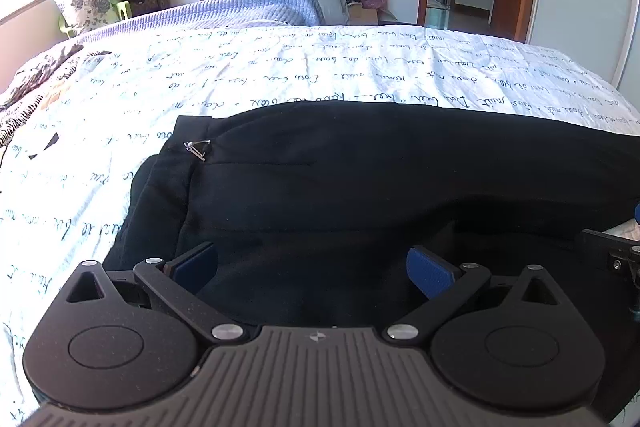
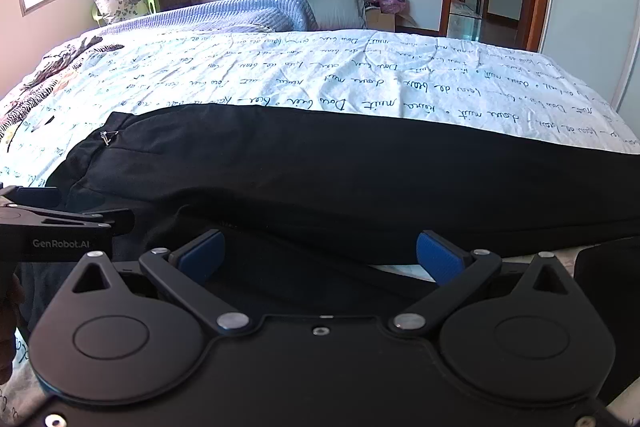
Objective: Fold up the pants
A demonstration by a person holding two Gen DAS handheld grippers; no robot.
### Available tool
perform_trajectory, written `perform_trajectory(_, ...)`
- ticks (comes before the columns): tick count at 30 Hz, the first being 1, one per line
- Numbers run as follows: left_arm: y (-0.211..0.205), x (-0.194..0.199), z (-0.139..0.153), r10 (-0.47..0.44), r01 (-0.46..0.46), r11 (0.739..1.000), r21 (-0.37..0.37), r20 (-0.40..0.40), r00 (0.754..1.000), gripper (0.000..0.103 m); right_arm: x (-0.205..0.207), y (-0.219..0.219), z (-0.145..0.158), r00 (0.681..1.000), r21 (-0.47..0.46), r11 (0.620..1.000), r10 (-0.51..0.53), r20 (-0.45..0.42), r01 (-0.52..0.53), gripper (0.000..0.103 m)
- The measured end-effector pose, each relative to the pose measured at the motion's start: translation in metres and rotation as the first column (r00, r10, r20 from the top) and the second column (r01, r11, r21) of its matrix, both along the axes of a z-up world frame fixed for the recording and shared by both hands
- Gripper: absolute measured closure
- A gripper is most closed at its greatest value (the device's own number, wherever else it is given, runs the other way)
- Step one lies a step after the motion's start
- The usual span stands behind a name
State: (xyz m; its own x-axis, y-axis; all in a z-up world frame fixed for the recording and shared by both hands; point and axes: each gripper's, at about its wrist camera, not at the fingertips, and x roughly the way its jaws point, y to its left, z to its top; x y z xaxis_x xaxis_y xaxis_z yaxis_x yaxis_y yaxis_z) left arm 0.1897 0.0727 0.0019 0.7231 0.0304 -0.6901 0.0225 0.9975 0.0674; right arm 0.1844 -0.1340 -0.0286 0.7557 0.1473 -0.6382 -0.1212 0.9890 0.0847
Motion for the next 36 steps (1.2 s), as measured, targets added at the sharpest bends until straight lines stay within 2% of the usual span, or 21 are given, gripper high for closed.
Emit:
perform_trajectory(3,0.007,0.007,0.004,-0.022,0.022,0.999,0.023,0.019,1.0,0.001,0.001,0.001,0.0,1.0,-0.001,1.0,0.006,0.0,-0.006,0.0)
perform_trajectory(5,0.022,0.017,0.011,-0.054,0.054,0.999,0.004,0.031,0.998,0.001,0.0,0.001,0.0,1.0,-0.005,1.0,0.011,0.002,-0.011,0.0)
perform_trajectory(6,0.034,0.026,0.013,-0.086,0.087,0.996,-0.037,0.03,0.996,0.0,0.0,0.0,0.0,1.0,-0.006,1.0,0.013,0.003,-0.013,0.0)
perform_trajectory(8,0.068,0.049,0.014,-0.137,0.138,0.977,-0.164,0.021,0.99,0.0,-0.001,-0.004,-0.001,1.0,-0.006,1.0,0.013,0.005,-0.013,0.0)
perform_trajectory(10,0.108,0.075,0.009,-0.11,0.102,0.949,-0.3,-0.01,0.994,0.001,0.0,-0.008,-0.004,1.0,0.003,1.0,0.004,-0.005,-0.004,0.0)
perform_trajectory(12,0.151,0.098,0.002,-0.014,-0.005,0.913,-0.409,-0.044,0.999,0.005,0.004,-0.011,-0.007,1.0,0.029,1.0,-0.001,-0.023,0.001,0.0)
perform_trajectory(13,0.169,0.106,0.0,0.028,-0.05,0.89,-0.453,-0.056,0.998,0.006,0.006,-0.013,-0.009,1.0,0.041,0.999,-0.003,-0.03,0.004,0.0)
perform_trajectory(15,0.198,0.122,-0.004,0.052,-0.079,0.836,-0.543,-0.065,0.997,0.006,0.009,-0.015,-0.011,0.999,0.059,0.998,-0.002,-0.034,0.004,0.0)
perform_trajectory(18,0.224,0.144,-0.013,0.047,-0.1,0.776,-0.623,-0.101,0.994,0.009,0.016,-0.016,-0.013,0.999,0.066,0.998,0.005,-0.039,-0.002,0.0)
perform_trajectory(20,0.233,0.158,-0.021,0.036,-0.115,0.759,-0.64,-0.136,0.99,0.018,0.02,-0.015,-0.013,0.999,0.063,0.998,0.008,-0.038,-0.006,0.0)
perform_trajectory(22,0.234,0.169,-0.031,0.028,-0.129,0.776,-0.618,-0.17,0.985,0.018,0.024,-0.014,-0.012,0.999,0.064,0.998,0.018,-0.03,-0.016,0.0)
perform_trajectory(24,0.236,0.177,-0.04,-0.005,-0.118,0.774,-0.622,-0.191,0.982,0.018,0.027,-0.015,-0.011,0.999,0.074,0.997,0.027,-0.026,-0.025,0.0)
perform_trajectory(27,0.231,0.179,-0.043,-0.047,-0.074,0.778,-0.624,-0.176,0.983,0.019,0.035,-0.017,-0.008,0.999,0.087,0.995,0.044,-0.018,-0.042,0.0)
perform_trajectory(28,0.229,0.18,-0.043,-0.059,-0.06,0.779,-0.624,-0.169,0.984,0.028,0.038,-0.017,-0.008,0.999,0.082,0.996,0.043,-0.019,-0.041,0.0)
perform_trajectory(29,0.228,0.183,-0.044,-0.072,-0.048,0.781,-0.622,-0.166,0.983,0.048,0.041,-0.017,-0.007,0.999,0.078,0.996,0.043,-0.02,-0.041,0.0)
perform_trajectory(30,0.226,0.186,-0.044,-0.069,-0.051,0.797,-0.602,-0.175,0.982,0.055,0.044,-0.017,-0.006,0.999,0.074,0.996,0.042,-0.019,-0.041,0.0)
perform_trajectory(31,0.225,0.19,-0.044,-0.073,-0.047,0.809,-0.586,-0.179,0.981,0.068,0.047,-0.016,-0.004,0.999,0.07,0.997,0.043,-0.017,-0.042,0.0)
perform_trajectory(32,0.224,0.193,-0.044,-0.085,-0.036,0.812,-0.582,-0.179,0.98,0.078,0.048,-0.016,-0.003,0.999,0.068,0.997,0.046,-0.012,-0.045,0.0)
perform_trajectory(34,0.222,0.197,-0.042,-0.089,-0.022,0.831,-0.555,-0.172,0.981,0.083,0.05,-0.014,0.0,0.999,0.062,0.997,0.053,-0.002,-0.053,0.0)
perform_trajectory(36,0.217,0.196,-0.035,-0.092,0.005,0.855,-0.518,-0.143,0.986,0.083,0.051,-0.012,0.002,0.998,0.055,0.997,0.063,0.005,-0.063,0.0)
